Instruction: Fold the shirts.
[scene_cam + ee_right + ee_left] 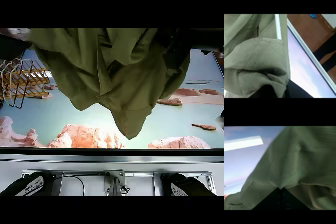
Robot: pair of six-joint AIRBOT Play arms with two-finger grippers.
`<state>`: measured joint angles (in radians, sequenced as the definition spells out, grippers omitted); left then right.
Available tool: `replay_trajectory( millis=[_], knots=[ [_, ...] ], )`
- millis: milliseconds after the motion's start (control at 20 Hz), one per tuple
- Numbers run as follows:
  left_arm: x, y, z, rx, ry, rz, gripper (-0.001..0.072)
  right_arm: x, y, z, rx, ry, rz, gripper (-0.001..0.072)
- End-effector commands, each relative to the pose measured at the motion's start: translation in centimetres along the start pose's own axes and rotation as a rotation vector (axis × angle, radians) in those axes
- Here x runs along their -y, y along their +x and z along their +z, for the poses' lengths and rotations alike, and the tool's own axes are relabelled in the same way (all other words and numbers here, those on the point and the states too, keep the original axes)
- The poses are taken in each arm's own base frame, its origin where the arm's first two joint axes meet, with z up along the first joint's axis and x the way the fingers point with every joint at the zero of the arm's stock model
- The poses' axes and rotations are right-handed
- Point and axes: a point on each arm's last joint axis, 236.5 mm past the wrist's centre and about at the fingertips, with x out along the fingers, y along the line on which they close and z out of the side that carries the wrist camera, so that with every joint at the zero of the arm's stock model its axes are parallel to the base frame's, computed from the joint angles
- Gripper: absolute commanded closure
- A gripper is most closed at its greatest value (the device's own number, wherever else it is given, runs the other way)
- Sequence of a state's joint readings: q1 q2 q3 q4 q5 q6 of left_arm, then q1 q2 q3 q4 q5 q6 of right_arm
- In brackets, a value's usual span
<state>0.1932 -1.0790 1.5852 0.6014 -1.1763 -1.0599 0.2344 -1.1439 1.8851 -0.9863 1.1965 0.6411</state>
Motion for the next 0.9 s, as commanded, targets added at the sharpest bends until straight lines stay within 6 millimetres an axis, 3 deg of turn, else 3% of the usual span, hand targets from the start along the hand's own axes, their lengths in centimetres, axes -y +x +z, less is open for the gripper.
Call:
replay_trajectory(
  millis=[0,100,300,400,450,500,550,600,750,850],
  knots=[
    [3.2,-3.7,2.7,0.109,0.106,0.029,0.0651,1.4,1.6,-0.8,-0.005,0.041,-0.028,0.0641],
    [5.0,-5.2,2.4,0.101,0.157,0.039,0.0652,2.4,1.9,-0.3,0.022,0.043,-0.064,0.0641],
    [0.7,-6.1,-2.3,-0.095,0.076,0.225,0.0651,2.5,1.7,2.6,0.145,0.045,-0.066,0.0641],
    [0.4,-5.1,-3.2,-0.112,0.036,0.196,0.0649,1.4,1.6,3.4,0.180,0.069,-0.020,0.0641],
    [0.3,-4.7,-3.5,-0.121,0.026,0.185,0.0627,1.0,1.5,3.5,0.183,0.074,0.001,0.0641],
    [0.2,-4.5,-3.7,-0.131,0.021,0.182,0.0534,0.4,1.4,3.3,0.172,0.071,0.019,0.0641],
    [0.0,-4.5,-3.7,-0.132,0.029,0.184,0.0409,-0.3,1.1,3.1,0.155,0.062,0.042,0.0641],
    [-0.2,-4.7,-3.4,-0.119,0.053,0.195,0.0367,-0.8,0.8,2.7,0.131,0.048,0.057,0.0641],
    [-0.3,-4.6,-0.6,-0.008,0.065,0.205,0.0367,-2.1,-0.8,1.9,0.067,0.005,0.075,0.0641],
    [1.6,-3.8,1.8,0.101,0.033,0.127,0.0350,-3.1,-1.2,1.4,0.042,0.006,0.113,0.0641]
  ],
)
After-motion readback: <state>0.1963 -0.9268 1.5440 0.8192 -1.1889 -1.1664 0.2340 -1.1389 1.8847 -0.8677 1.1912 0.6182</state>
